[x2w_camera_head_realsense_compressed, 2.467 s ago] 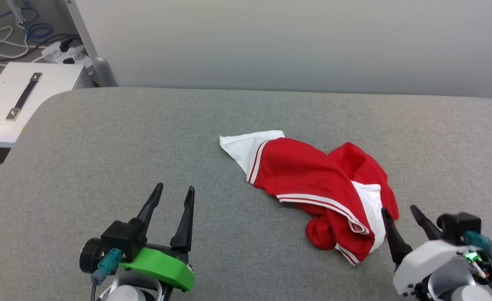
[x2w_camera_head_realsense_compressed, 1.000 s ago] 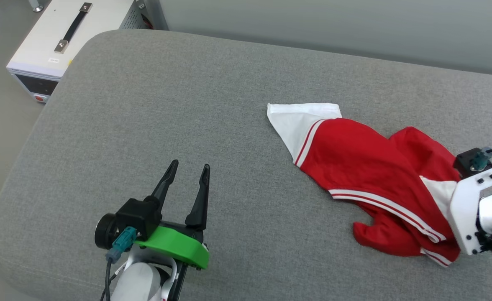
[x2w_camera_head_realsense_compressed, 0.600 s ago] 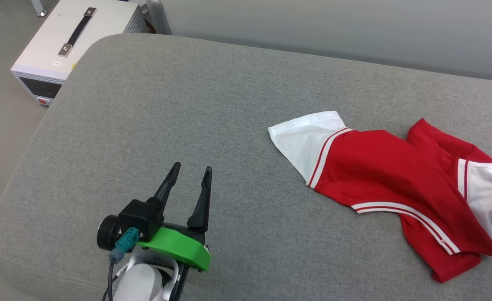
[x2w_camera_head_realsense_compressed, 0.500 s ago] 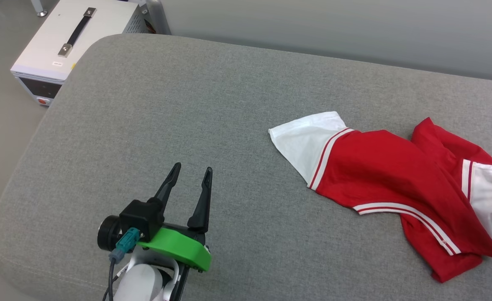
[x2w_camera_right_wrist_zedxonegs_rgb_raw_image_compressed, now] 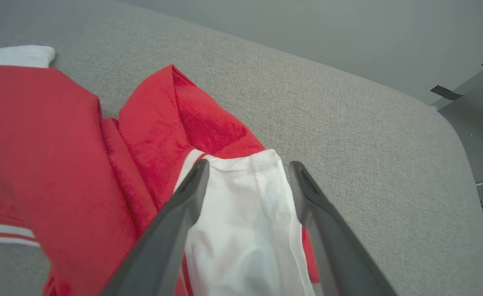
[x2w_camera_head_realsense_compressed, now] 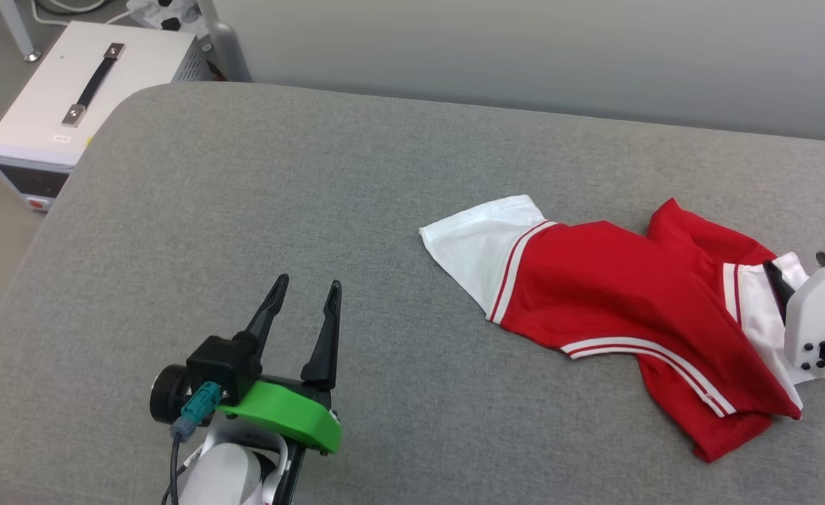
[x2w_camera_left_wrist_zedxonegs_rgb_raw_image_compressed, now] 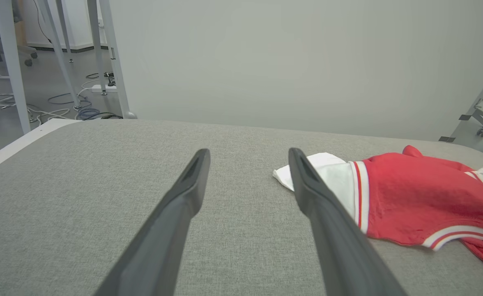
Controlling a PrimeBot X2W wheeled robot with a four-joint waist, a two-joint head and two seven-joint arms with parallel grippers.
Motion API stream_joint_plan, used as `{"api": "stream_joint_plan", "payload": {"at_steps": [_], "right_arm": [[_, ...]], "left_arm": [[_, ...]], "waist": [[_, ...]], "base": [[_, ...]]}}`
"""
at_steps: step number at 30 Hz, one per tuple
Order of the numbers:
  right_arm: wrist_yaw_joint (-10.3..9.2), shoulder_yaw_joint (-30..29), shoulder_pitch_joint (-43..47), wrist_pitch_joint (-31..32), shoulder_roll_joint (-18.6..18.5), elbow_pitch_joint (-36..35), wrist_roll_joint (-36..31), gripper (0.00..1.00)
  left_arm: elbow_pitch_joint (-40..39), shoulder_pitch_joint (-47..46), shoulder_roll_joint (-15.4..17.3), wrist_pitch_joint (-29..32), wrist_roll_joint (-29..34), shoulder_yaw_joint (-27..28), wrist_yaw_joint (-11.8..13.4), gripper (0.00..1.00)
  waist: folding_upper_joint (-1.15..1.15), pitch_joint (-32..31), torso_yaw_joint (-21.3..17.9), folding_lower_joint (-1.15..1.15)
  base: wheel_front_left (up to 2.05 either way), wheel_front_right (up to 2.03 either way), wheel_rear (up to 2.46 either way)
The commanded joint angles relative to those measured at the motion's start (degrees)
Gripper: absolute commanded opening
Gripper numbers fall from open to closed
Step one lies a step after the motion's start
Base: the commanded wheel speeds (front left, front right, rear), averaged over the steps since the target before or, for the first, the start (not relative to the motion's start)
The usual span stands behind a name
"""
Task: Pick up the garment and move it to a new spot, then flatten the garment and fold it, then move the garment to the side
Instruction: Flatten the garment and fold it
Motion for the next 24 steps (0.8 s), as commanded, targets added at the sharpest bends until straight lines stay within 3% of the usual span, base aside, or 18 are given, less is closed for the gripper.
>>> {"api": "stream_joint_plan", "payload": {"at_steps": [1,10,11,13,19,24], "right_arm": [[-0.09,-1.4,0.9,-2.1,0.8,-1.7,-0.2,1.0],[-0.09,-9.4,10.1,-16.8,9.7,-15.6,1.9,1.0],[-0.09,-10.8,14.5,-22.0,13.6,-19.9,3.0,1.0],[-0.09,-11.3,17.4,-25.0,15.8,-21.6,3.5,1.0],[-0.09,-11.5,22.5,-30.1,19.2,-23.8,3.2,1.0],[-0.09,-11.2,22.2,-30.5,19.0,-24.3,2.9,1.0]], "left_arm": [[0.1,0.2,0.4,-0.3,-0.1,0.3,-0.2,1.0],[-0.1,0.9,0.3,-0.3,-2.2,0.7,-0.2,1.0],[0.0,1.2,0.2,-0.3,-2.8,0.7,-0.2,1.0],[0.1,1.5,0.1,-0.3,-3.0,0.7,-0.2,1.0],[1.0,2.0,0.4,-0.3,-3.2,0.2,-0.2,1.0],[1.1,0.5,0.8,-0.3,-2.9,0.2,-0.2,1.0]], "waist": [[0.0,-1.7,-1.9,0.0],[0.0,-3.4,-5.1,0.0],[0.0,-3.5,-5.9,0.0],[0.0,-3.5,-6.4,0.0],[0.0,-2.7,-7.4,0.0],[0.0,-1.0,-8.5,0.0]], "base": [[0.0,0.0,0.0],[0.0,0.0,0.0],[0.0,0.0,0.0],[0.0,0.0,0.0],[0.0,0.0,0.0],[0.0,0.0,0.0]]}}
